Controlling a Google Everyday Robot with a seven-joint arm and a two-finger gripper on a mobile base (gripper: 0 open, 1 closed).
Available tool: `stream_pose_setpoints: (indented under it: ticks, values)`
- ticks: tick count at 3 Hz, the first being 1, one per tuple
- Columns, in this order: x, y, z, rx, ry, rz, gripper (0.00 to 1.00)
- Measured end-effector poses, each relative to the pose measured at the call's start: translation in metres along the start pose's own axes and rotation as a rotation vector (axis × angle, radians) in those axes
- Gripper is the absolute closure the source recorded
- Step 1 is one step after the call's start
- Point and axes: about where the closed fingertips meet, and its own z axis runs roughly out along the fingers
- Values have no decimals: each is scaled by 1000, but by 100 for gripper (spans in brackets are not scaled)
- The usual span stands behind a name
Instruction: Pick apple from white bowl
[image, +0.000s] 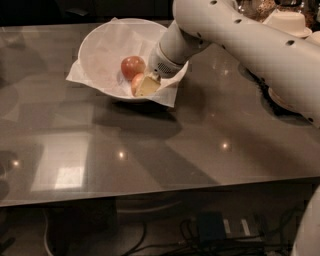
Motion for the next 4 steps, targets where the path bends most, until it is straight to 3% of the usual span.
stream_pose_setpoints:
  ticks: [1,3,4]
  values:
    - [-10,-2,-8,2,-1,-27,99]
    - [-30,-24,-55,25,-56,-65,100]
    - [-40,-35,-99,39,-166,-73,100]
